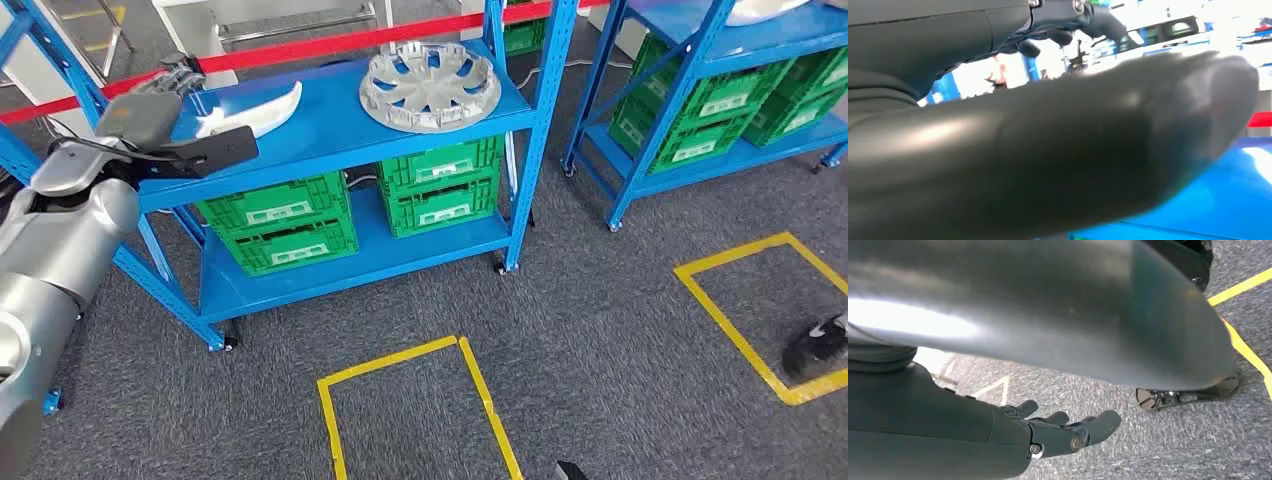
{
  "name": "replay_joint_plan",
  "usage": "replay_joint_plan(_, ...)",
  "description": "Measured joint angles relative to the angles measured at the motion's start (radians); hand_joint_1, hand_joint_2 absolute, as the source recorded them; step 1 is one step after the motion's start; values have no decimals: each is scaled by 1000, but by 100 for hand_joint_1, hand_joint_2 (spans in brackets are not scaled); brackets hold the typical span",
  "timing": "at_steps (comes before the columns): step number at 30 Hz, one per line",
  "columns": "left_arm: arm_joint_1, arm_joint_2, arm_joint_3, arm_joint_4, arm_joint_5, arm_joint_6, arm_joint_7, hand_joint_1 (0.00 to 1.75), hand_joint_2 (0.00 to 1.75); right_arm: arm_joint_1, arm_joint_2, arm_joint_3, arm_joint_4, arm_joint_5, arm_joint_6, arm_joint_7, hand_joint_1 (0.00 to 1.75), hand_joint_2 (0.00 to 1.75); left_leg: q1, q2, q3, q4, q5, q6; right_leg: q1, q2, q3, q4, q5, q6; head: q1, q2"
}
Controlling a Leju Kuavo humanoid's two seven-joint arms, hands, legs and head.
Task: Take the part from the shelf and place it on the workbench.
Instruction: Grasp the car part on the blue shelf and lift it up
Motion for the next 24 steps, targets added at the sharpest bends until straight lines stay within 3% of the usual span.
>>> replay_joint_plan(2, 0, 12, 0, 0, 1, 1, -4, 0, 0, -1, -1, 1, 0, 5, 0, 1, 0, 0, 1, 3, -34, 61, -13, -6, 1, 3, 9, -1, -7, -5, -1, 0)
replay_joint_plan(5, 8, 45, -1, 1, 3, 1, -14, 0, 0, -1, -3, 2, 0, 14, 0, 1, 0, 0, 3, 8, -160, 237, -65, -14, 5, 8, 36, -2, -31, -12, -2, 0)
replay_joint_plan(6, 13, 53, -1, 2, 3, 1, -16, 0, 0, -1, -4, 3, 0, 16, 0, 0, 0, 0, 3, 8, -190, 258, -65, -12, 8, 8, 47, -2, -40, -14, -2, 0)
replay_joint_plan(7, 16, 60, -2, 3, 3, 1, -17, 0, 0, -1, -4, 3, 0, 17, 0, -2, 0, 0, 2, 9, -201, 244, -45, -6, 11, 8, 58, -3, -49, -15, -2, 0)
replay_joint_plan(10, 17, 76, -2, 2, 5, 1, -15, 0, 0, -2, -3, 3, 0, 20, 0, -6, 0, 0, -15, 11, -157, 61, 89, 28, 20, 8, 93, -7, -75, -16, -1, 0)
replay_joint_plan(12, 16, 83, -3, 2, 6, -1, -10, 0, 0, -2, -1, 3, 1, 19, 1, -5, 0, 0, -28, 12, -127, -17, 119, 49, 20, 8, 109, -16, -84, -9, -4, 0)
replay_joint_plan(14, 15, 85, -5, 1, 3, -4, 0, 0, 0, -3, 0, 3, 1, 19, 2, -3, 0, 0, -28, 11, -107, -39, 114, 57, 22, 6, 122, -21, -80, 1, -8, 0)
replay_joint_plan(16, 13, 84, -7, 0, -1, -6, 8, 0, 0, -3, -2, 3, 1, 19, 2, -2, 0, 0, -21, 12, -78, -58, 121, 59, 25, 3, 118, 9, -75, 6, -6, 0)
replay_joint_plan(18, 11, 82, -8, 0, -3, -8, 11, 0, 0, -5, -3, 3, 2, 18, 3, -2, 0, 0, -15, 13, -58, -66, 114, 62, 24, 2, 61, 102, -91, 10, -5, 0)
replay_joint_plan(20, 14, 79, -9, 0, -3, -10, 12, 0, 0, -5, -5, 3, 2, 18, 2, -2, 0, 0, -15, 11, -49, -65, 101, 64, 22, 2, -26, 212, -137, 20, -4, 0)
replay_joint_plan(21, 17, 78, -9, 1, -3, -10, 12, 0, 0, -4, -7, 3, 2, 18, 2, -2, 0, 0, -14, 9, -44, -63, 93, 62, 20, 2, -60, 238, -154, 25, -4, 0)
replay_joint_plan(22, 21, 77, -9, 1, -3, -10, 12, 0, 0, -3, -8, 3, 2, 18, 2, -1, 0, 0, -13, 7, -38, -59, 84, 59, 19, 2, -77, 232, -151, 29, -3, 0)
replay_joint_plan(23, 23, 76, -9, 1, -3, -10, 12, 0, 0, -2, -10, 3, 2, 18, 2, -1, 0, 0, -11, 5, -31, -54, 73, 56, 17, 2, -78, 195, -123, 33, -3, 0)
replay_joint_plan(24, 24, 76, -9, 1, -4, -10, 12, 0, 0, -2, -11, 3, 2, 18, 2, -2, 0, 0, -8, 5, -24, -47, 61, 50, 13, 2, -65, 133, -76, 38, -2, 0)
